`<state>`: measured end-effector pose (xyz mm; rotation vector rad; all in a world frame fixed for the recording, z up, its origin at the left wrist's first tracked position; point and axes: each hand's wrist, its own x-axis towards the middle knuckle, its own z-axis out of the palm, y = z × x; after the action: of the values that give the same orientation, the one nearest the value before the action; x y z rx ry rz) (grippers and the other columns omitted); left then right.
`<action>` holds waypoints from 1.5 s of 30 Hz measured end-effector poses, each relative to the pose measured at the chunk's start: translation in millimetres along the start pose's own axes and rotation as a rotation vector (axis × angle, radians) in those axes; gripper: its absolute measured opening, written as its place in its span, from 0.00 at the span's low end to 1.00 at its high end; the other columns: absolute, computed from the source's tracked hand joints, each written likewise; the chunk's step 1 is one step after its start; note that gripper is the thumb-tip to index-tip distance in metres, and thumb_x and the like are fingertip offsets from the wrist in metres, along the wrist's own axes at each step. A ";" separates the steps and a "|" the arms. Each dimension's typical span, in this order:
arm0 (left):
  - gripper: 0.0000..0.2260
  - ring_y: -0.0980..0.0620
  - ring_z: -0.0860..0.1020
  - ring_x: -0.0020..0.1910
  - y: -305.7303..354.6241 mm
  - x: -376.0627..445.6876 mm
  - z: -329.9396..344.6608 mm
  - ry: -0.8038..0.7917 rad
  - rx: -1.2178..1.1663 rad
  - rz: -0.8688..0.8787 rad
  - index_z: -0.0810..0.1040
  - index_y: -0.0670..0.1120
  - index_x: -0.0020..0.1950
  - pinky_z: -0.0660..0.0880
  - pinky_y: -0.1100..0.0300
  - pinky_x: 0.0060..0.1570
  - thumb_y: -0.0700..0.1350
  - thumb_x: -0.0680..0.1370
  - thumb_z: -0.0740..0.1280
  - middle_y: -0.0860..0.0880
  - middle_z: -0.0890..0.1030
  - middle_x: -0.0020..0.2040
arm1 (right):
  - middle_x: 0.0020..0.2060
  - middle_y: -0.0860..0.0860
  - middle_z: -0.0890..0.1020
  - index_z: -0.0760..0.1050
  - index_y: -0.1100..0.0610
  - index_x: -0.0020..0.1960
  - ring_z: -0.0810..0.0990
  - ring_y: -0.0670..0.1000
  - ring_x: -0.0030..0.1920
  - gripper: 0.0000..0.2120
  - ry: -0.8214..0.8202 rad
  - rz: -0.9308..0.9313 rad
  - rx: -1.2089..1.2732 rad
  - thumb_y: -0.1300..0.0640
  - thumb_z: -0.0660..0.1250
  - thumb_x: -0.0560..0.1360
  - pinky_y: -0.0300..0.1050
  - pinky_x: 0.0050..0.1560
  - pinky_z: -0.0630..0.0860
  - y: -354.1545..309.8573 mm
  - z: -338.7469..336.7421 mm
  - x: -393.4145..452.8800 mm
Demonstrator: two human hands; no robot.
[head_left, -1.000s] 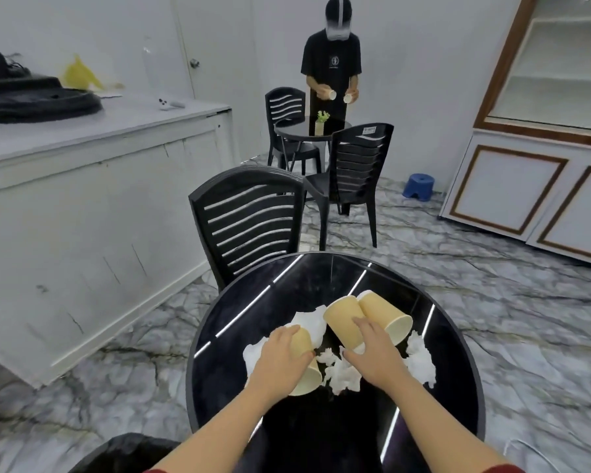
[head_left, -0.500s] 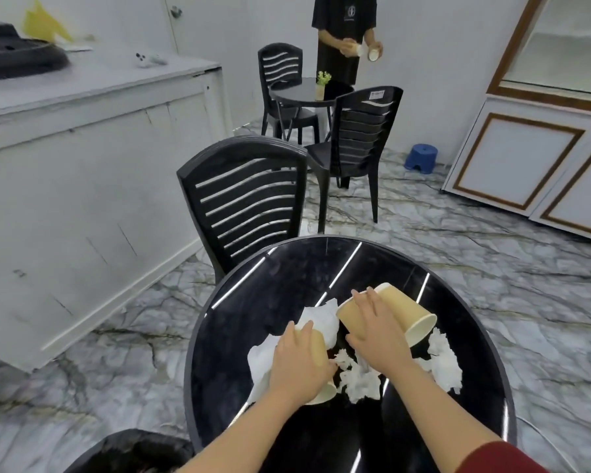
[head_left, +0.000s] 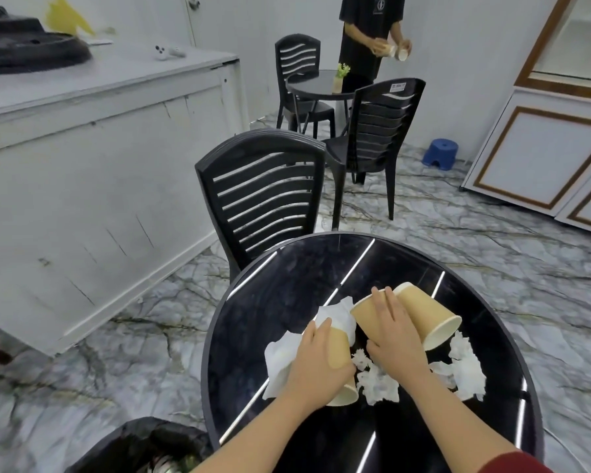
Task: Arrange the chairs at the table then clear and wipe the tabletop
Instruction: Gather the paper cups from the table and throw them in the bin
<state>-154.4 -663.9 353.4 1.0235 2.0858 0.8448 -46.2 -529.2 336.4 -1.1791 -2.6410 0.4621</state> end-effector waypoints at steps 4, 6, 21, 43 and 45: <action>0.36 0.63 0.57 0.67 3.9 -7.1 -9.4 0.088 -0.101 0.045 0.53 0.55 0.75 0.59 0.72 0.54 0.52 0.71 0.67 0.55 0.52 0.76 | 0.76 0.52 0.54 0.47 0.50 0.75 0.55 0.50 0.74 0.43 0.081 0.072 0.355 0.59 0.68 0.69 0.47 0.69 0.60 -11.4 -3.5 -8.8; 0.36 0.65 0.55 0.67 3.0 -11.3 -18.0 0.128 -0.171 0.061 0.54 0.56 0.74 0.56 0.67 0.63 0.50 0.71 0.68 0.55 0.52 0.77 | 0.76 0.51 0.53 0.47 0.48 0.75 0.53 0.48 0.74 0.43 0.095 0.082 0.461 0.58 0.68 0.68 0.47 0.70 0.58 -19.5 -6.5 -13.0; 0.35 0.51 0.59 0.73 -55.7 -131.6 -96.1 0.557 -0.226 -0.063 0.55 0.58 0.73 0.62 0.44 0.70 0.48 0.72 0.69 0.53 0.56 0.76 | 0.76 0.46 0.52 0.42 0.43 0.75 0.55 0.48 0.73 0.47 -0.057 -0.226 0.642 0.57 0.71 0.69 0.46 0.70 0.59 -145.0 0.5 -44.5; 0.37 0.52 0.54 0.75 -317.5 -343.5 -60.0 0.707 -0.198 -0.574 0.54 0.55 0.75 0.58 0.57 0.68 0.50 0.71 0.70 0.50 0.51 0.77 | 0.77 0.51 0.49 0.40 0.49 0.76 0.50 0.50 0.76 0.44 -0.678 -0.422 0.386 0.55 0.67 0.71 0.42 0.71 0.55 -274.0 202.1 -260.5; 0.37 0.52 0.54 0.75 -339.7 -342.0 -40.0 0.697 -0.182 -0.590 0.54 0.54 0.75 0.57 0.56 0.69 0.50 0.71 0.70 0.50 0.51 0.77 | 0.77 0.51 0.48 0.40 0.50 0.76 0.49 0.51 0.76 0.44 -0.717 -0.434 0.339 0.53 0.67 0.71 0.44 0.73 0.53 -265.9 233.5 -272.9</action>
<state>-161.5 -1124.9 207.1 -0.0414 2.5980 1.1378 -122.7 -947.6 199.4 -0.3413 -3.0641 1.3749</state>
